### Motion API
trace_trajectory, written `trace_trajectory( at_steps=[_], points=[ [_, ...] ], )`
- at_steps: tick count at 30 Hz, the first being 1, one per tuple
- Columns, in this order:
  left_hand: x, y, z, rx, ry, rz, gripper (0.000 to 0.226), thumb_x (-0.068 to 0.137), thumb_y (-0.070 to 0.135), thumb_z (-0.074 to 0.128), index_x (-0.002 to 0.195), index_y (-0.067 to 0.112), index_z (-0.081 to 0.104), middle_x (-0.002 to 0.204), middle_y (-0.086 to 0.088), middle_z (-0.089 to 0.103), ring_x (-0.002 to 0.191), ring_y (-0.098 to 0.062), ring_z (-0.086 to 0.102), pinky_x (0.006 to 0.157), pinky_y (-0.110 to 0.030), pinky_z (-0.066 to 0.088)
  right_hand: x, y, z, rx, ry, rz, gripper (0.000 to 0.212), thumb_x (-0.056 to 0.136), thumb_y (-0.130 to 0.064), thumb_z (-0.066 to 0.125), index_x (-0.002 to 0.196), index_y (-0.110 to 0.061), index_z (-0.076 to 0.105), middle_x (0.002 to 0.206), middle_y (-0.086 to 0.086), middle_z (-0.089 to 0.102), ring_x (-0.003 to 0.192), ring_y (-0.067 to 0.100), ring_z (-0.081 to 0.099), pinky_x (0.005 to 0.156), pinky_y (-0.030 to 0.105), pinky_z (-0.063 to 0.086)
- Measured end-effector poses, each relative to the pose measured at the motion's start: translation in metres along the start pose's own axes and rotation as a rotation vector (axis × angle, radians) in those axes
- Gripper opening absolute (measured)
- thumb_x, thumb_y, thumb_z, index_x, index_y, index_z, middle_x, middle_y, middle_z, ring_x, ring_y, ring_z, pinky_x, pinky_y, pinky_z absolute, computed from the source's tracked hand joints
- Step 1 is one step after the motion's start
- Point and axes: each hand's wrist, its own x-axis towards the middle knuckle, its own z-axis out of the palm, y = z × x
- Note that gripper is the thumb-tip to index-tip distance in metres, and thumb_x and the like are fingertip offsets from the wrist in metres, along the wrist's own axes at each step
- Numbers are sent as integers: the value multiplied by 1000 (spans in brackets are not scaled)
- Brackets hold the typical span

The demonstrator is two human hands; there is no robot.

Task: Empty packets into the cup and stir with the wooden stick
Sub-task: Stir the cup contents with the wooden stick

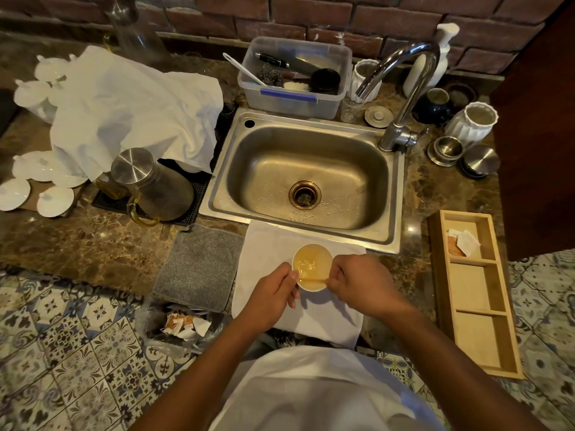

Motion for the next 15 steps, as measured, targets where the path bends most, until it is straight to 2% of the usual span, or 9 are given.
trace_trajectory(
  at_steps=[2,5,8,10,12,15],
  points=[
    [0,1,0,-4,2,-2,28,109,24,42,90,5,52,80,-18,67,65,-20,62,66,-31,52,-2,5,-7,188,7,37,11,86,-27,65,75,-24,67,67,-4,73,59,13,67,66,39,60],
    [1,-1,-1,-10,5,9,28,109,24,41,88,9,52,80,-19,66,64,-20,61,64,-28,51,-9,17,-19,364,109,75,16,91,-21,66,75,-22,70,59,-3,72,46,5,62,59,34,57],
    [3,-2,-3,-26,14,1,28,109,25,42,88,9,52,80,-21,66,63,-21,61,62,-28,51,-18,36,-26,607,133,128,14,96,-18,66,84,-14,72,60,3,71,46,9,60,52,27,50],
    [5,-1,-4,-41,35,-18,29,109,24,42,88,7,52,79,-23,66,63,-21,61,62,-28,51,-23,50,-22,765,127,164,15,98,-16,63,86,-11,70,59,5,68,48,14,58,50,28,48],
    [7,1,-5,-44,52,-38,29,109,24,42,87,7,52,78,-21,66,62,-21,61,61,-31,51,-27,62,-14,865,130,206,17,100,-13,60,85,-8,67,59,5,65,46,15,56,50,31,46],
    [9,0,-6,-50,76,-61,30,108,25,42,89,4,51,77,-20,67,62,-22,61,60,-43,50,-35,75,1,856,83,264,20,102,-15,57,86,-4,63,59,6,65,42,15,55,50,34,46]
  ],
)
